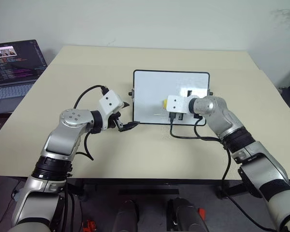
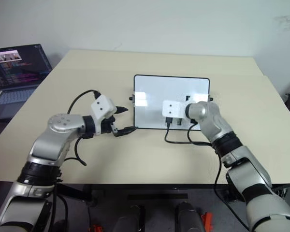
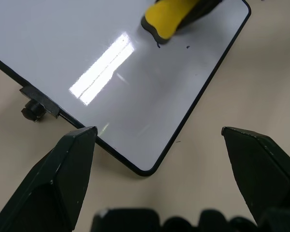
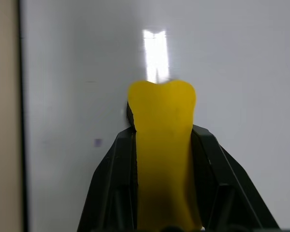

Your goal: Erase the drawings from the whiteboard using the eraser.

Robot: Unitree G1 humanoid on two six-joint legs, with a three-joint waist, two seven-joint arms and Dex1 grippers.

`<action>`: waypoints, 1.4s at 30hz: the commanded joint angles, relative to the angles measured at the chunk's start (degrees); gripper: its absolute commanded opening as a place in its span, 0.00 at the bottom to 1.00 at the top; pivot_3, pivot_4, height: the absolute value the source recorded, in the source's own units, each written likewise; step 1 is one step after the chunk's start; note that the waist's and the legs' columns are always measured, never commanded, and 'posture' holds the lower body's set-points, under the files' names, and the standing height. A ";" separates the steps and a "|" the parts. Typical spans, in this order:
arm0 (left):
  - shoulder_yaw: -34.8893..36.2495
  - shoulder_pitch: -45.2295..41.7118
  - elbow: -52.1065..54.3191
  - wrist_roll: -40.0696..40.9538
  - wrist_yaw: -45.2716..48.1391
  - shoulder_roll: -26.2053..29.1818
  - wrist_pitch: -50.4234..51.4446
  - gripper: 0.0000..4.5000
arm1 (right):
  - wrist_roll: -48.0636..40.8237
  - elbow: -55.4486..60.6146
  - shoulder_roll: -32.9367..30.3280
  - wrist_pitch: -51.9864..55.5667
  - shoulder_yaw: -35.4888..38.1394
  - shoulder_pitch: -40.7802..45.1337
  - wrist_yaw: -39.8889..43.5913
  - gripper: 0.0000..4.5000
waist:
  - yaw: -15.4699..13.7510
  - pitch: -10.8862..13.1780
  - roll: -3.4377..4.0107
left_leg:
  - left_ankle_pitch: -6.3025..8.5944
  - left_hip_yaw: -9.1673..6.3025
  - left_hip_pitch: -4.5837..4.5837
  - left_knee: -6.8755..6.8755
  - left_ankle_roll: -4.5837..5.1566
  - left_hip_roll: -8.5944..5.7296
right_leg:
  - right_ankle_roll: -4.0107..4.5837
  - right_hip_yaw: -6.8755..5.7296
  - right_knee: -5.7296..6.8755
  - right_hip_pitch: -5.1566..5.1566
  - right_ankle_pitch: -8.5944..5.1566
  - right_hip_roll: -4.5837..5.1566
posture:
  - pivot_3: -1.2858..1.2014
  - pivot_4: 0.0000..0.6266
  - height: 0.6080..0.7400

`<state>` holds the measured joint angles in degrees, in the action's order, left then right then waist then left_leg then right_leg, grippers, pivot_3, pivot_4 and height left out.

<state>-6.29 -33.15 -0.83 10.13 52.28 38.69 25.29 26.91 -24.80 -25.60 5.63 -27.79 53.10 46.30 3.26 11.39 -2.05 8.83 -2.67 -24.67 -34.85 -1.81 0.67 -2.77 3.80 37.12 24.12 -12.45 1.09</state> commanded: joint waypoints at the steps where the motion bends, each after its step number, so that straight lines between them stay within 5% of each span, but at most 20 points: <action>1: 1.50 -0.74 1.62 0.40 -0.20 0.32 -0.24 1.00 | 1.84 2.67 -2.99 1.30 -2.19 -3.32 5.26 0.25 | -0.06 0.00 -0.01 | 0.00 -0.02 0.01 -0.01 0.00 0.00 | 0.00 -0.02 -0.01 -0.03 0.00 0.00 | 0.52 0.24 1.00; 20: 1.07 -1.75 1.01 0.29 0.11 -0.15 -0.64 1.00 | 2.38 -5.18 -0.71 4.40 3.78 6.09 -8.77 0.25 | 0.02 0.00 -0.01 | -0.09 0.04 0.12 -0.06 0.00 0.03 | 0.09 0.00 0.00 -0.06 0.07 0.01 | 0.52 0.24 1.00; 35: 0.90 -1.72 0.76 0.16 0.16 -0.27 -0.71 1.00 | 1.05 6.72 -2.07 6.40 -0.25 -3.22 6.02 0.25 | 0.02 0.00 -0.01 | -0.08 0.08 0.11 -0.01 0.00 0.04 | 0.08 0.00 -0.01 -0.05 0.06 0.01 | 0.52 0.24 1.00; 42: 0.74 -2.13 0.41 0.09 0.12 -0.61 -0.81 1.00 | 2.24 4.02 -1.63 6.34 1.28 -1.45 2.34 0.25 | 0.02 0.00 -0.01 | -0.08 0.08 0.11 -0.03 0.00 0.04 | 0.08 0.00 -0.03 -0.04 0.06 0.01 | 0.52 0.24 1.00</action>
<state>-6.35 -33.95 -0.99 10.10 52.37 38.13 25.57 28.03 -19.68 -26.67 11.60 -28.20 49.98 51.09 3.28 11.39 -2.06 8.74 -2.59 -24.56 -34.87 -1.81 0.71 -2.70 3.79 37.09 24.07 -12.39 1.10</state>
